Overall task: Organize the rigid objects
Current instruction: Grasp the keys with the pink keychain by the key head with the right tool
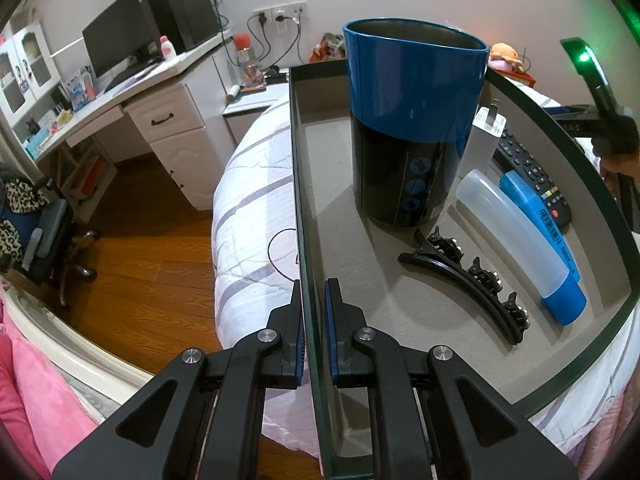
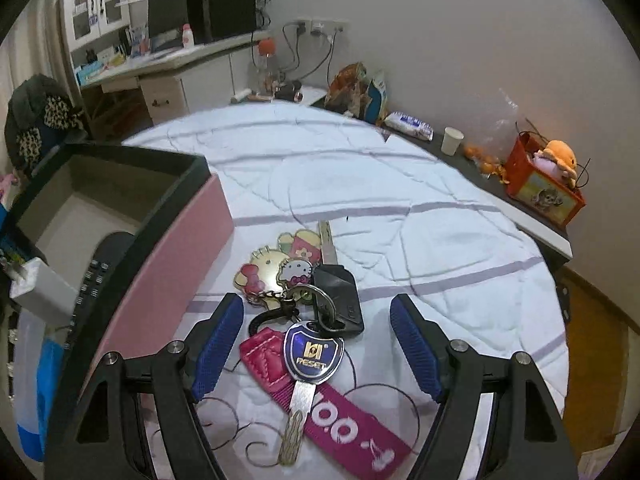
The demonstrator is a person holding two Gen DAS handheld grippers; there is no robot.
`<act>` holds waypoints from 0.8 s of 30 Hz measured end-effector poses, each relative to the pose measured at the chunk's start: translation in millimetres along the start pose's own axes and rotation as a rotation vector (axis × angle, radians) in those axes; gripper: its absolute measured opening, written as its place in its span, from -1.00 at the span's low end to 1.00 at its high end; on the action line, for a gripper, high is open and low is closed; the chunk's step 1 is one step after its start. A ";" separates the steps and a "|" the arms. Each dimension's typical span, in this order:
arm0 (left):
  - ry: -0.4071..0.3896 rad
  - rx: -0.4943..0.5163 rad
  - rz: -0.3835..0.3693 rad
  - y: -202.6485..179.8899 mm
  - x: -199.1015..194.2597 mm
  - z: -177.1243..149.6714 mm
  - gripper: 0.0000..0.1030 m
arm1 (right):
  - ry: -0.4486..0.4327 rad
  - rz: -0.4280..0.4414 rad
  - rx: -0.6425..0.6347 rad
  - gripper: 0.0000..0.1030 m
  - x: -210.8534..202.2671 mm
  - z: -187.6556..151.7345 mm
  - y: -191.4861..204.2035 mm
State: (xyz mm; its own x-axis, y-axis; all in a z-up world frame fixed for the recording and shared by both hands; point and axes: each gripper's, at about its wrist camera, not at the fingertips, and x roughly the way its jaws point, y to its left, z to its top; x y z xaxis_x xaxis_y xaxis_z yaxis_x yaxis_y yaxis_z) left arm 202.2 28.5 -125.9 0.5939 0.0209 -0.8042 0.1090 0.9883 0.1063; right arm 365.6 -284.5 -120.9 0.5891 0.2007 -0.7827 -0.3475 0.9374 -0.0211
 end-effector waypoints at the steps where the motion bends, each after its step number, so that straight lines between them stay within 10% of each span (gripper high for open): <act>1: 0.000 0.000 0.000 -0.5 0.1 0.3 -0.87 | 0.014 0.015 0.001 0.22 3.3 -0.7 0.2; 7: 0.000 0.000 0.001 -0.8 0.4 0.7 -0.87 | 0.019 0.080 0.027 -0.48 -6.4 -7.3 -1.0; 24: 0.003 0.001 0.002 -2.8 0.5 2.6 -0.86 | 0.047 0.046 -0.038 -0.37 -28.8 -36.1 21.4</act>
State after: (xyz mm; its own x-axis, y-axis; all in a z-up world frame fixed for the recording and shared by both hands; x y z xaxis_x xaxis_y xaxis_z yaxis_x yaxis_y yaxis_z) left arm 204.2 25.3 -125.1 0.5918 0.0232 -0.8058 0.1090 0.9881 0.1085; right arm 314.8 -280.5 -121.3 0.5374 0.2290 -0.8116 -0.4011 0.9160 -0.0071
